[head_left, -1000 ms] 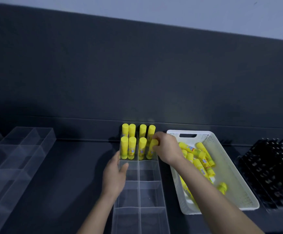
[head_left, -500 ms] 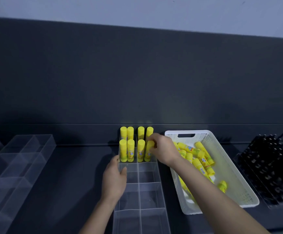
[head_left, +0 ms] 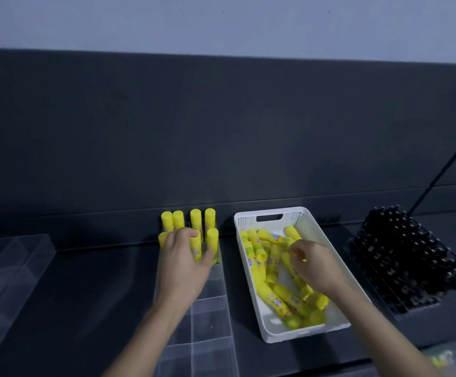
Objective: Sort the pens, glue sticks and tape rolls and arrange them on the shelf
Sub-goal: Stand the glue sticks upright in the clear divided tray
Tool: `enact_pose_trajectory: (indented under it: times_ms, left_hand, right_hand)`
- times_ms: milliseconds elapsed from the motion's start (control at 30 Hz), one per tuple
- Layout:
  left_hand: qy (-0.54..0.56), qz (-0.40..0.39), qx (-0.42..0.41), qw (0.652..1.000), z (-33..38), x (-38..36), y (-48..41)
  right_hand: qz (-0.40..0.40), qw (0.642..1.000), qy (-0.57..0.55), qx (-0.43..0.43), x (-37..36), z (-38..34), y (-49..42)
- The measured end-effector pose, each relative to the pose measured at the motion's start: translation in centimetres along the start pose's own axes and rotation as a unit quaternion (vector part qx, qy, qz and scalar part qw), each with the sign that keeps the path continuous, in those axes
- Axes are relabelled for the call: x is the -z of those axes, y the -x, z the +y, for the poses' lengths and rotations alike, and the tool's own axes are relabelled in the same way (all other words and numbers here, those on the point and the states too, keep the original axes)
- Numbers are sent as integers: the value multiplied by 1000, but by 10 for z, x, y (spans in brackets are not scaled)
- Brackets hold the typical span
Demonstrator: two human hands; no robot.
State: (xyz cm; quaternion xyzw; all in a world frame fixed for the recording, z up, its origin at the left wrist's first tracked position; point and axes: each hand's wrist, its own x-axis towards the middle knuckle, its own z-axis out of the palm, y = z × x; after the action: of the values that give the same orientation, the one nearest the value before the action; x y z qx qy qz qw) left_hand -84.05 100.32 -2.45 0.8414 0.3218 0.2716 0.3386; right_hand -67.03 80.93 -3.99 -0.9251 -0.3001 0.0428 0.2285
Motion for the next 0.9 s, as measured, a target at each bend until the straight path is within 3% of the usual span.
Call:
enact_pose_trajectory:
  times_ms: [233,300,400,600,900]
  left_hand:
    - [-13,-168,-121,978,55,-64,2]
    - [-62,-209,-110,970,66,-84,-6]
    - [-126,-263,-14,956,80,-111,-21]
    - [-331,-278,15,902,80,-155,-29]
    - [-332,-275,49,901,76,-175,-28]
  right_hand:
    - [7,1000,-27,-4,0,34,16]
    - [1,1000,-28,2,-1,40,18]
    - [-2,999,-44,8,-3,44,18]
    - [-19,999,-51,0,-7,45,14]
    - [-30,995,-95,-25,-10,51,15]
